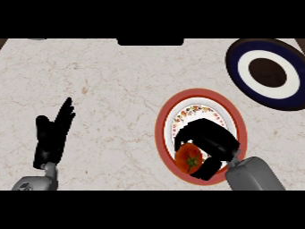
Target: Pick the tomato from the plate and place it in the plate
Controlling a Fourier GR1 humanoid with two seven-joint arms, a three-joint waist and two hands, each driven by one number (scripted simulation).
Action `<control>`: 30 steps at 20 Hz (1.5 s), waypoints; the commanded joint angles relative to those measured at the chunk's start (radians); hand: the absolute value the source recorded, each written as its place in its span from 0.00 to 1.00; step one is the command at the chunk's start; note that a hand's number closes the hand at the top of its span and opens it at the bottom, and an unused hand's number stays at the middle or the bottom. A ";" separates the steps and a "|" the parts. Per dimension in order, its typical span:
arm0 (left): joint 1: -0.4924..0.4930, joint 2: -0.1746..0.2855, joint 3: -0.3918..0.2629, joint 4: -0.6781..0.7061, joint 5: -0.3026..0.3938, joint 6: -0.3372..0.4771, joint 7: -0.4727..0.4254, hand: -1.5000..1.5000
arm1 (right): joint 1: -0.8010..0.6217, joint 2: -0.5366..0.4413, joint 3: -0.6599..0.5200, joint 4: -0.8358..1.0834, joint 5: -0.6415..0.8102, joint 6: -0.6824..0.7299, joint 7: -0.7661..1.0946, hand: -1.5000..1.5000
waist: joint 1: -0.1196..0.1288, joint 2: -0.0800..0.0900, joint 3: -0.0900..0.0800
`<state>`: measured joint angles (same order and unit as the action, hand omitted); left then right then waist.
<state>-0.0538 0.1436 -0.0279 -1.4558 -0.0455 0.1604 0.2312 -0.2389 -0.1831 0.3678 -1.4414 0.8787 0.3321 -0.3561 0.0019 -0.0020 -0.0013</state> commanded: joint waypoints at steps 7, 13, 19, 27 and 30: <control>0.031 0.004 0.021 -0.010 0.006 -0.021 -0.027 0.50 | -0.155 0.038 -0.204 0.154 0.110 -0.136 0.222 1.00 | 0.017 0.008 0.000; 0.020 -0.027 -0.027 -0.005 -0.022 -0.015 -0.026 0.50 | -0.343 0.038 -0.337 0.316 0.280 -0.302 0.559 1.00 | 0.038 0.015 0.001; -0.024 -0.028 0.005 0.058 -0.024 -0.004 -0.047 0.50 | -0.421 0.066 -0.347 0.385 0.343 -0.511 0.559 1.00 | 0.008 0.007 0.001; 0.067 -0.026 0.005 -0.021 -0.010 -0.016 -0.050 0.50 | -0.400 0.019 -0.398 0.156 0.412 -0.612 0.697 1.00 | -0.003 0.000 0.001; -0.037 -0.015 0.021 0.001 -0.025 -0.004 0.041 0.50 | -0.502 0.023 -0.455 0.287 0.420 -0.633 0.751 1.00 | 0.004 0.004 0.001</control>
<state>-0.0303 0.1261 -0.0226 -1.4710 -0.0667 0.1504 0.2248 -0.6981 -0.1481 -0.0412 -1.2107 1.2847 -0.2612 0.3566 0.0047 -0.0005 -0.0002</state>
